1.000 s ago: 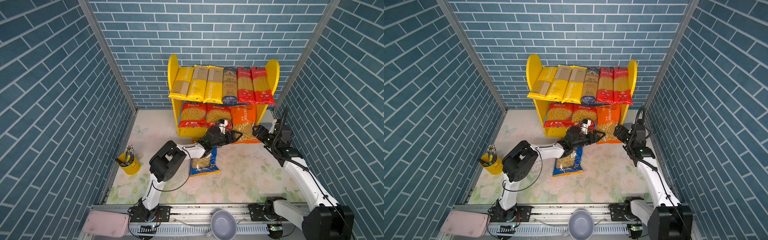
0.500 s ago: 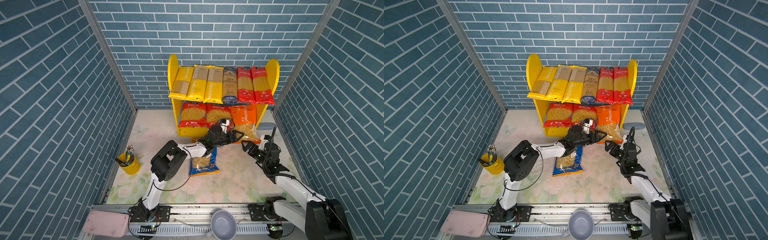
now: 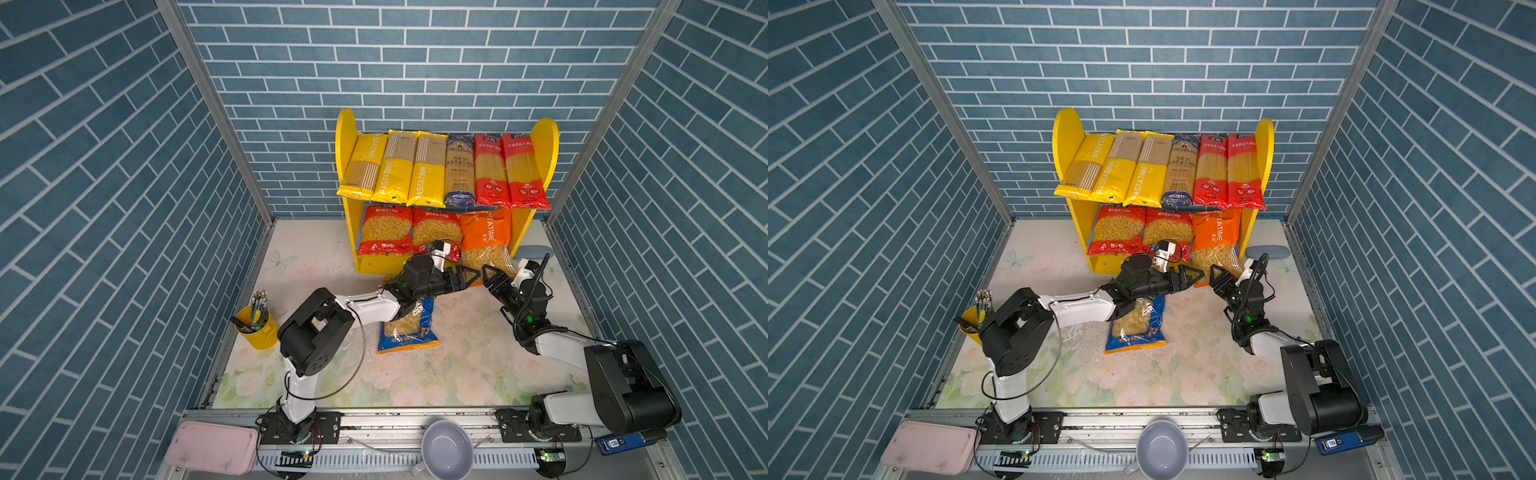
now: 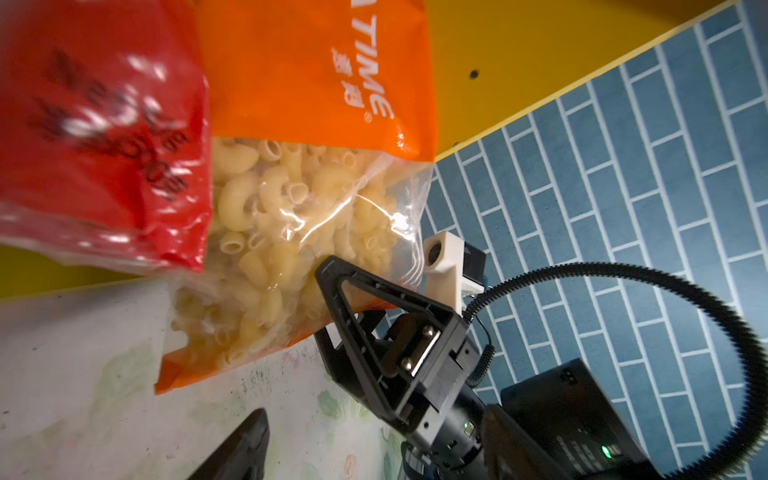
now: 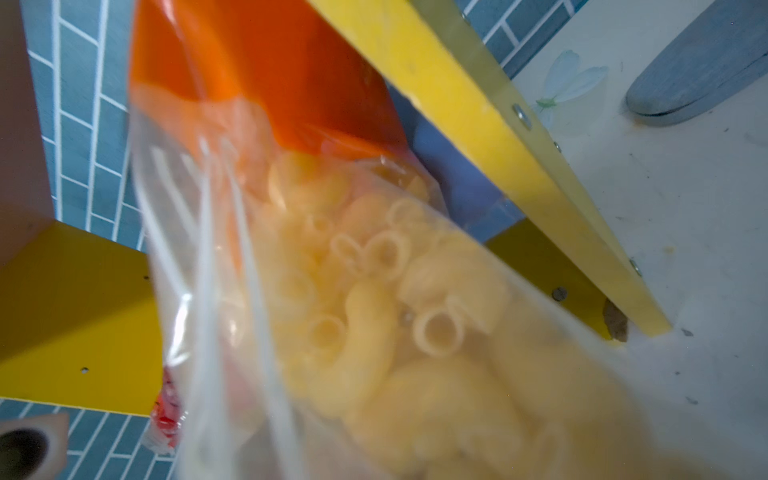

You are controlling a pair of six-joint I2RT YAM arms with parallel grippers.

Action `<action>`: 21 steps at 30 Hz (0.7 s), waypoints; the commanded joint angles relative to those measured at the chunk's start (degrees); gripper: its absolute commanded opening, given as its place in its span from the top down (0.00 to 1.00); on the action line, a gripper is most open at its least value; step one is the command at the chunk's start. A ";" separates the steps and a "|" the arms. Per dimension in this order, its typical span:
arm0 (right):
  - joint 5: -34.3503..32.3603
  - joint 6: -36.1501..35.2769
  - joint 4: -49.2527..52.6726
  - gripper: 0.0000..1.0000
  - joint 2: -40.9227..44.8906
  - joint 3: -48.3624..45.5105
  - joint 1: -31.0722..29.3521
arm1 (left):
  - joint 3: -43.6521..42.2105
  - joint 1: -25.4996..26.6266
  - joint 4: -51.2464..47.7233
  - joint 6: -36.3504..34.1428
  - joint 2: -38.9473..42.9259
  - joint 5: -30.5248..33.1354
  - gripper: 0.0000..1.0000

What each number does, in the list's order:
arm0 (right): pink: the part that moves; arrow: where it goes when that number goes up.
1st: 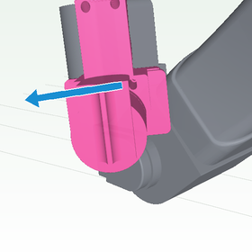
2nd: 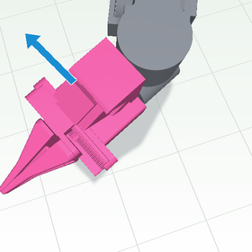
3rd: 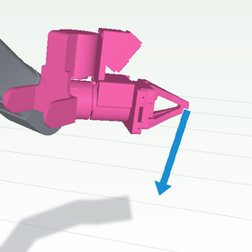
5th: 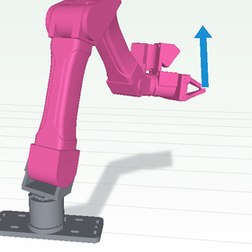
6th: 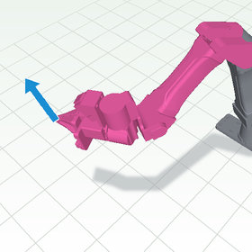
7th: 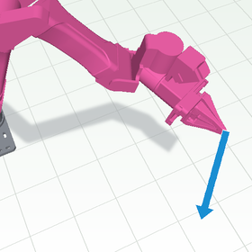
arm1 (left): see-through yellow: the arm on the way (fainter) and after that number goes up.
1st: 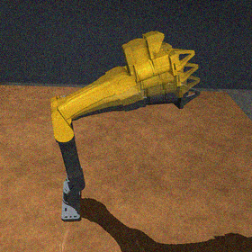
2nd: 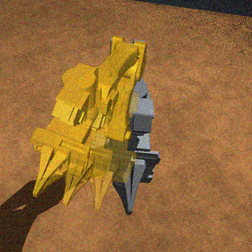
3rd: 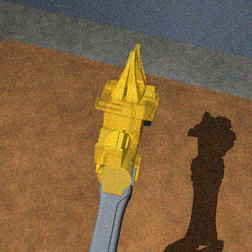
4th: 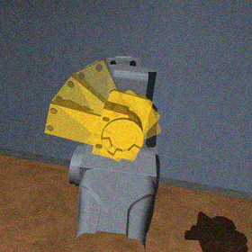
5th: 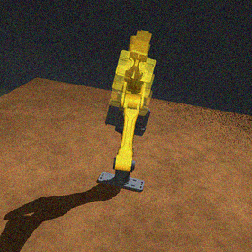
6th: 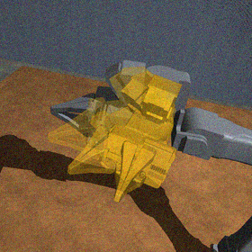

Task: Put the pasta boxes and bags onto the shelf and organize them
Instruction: 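Open both grippers and draw them back from the shelf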

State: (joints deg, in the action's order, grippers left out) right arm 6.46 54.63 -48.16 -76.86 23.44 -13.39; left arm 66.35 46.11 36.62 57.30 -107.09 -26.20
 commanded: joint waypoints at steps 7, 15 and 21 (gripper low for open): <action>-6.02 5.05 -3.91 0.43 3.03 12.48 -1.24 | -7.47 -2.43 -2.98 -4.97 10.68 2.54 0.18; -15.23 10.89 -6.07 0.47 -4.52 15.04 -4.56 | -10.48 -2.51 -2.44 -5.00 12.52 3.34 0.18; -20.60 15.14 -5.67 0.53 -8.23 14.40 -6.52 | -12.15 -2.94 -1.83 -4.94 13.20 3.37 0.18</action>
State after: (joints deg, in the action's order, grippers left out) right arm -9.96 65.28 -49.71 -83.24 35.64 -19.27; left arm 55.29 43.68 33.65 53.25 -95.66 -23.18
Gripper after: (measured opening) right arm 0.481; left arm 0.816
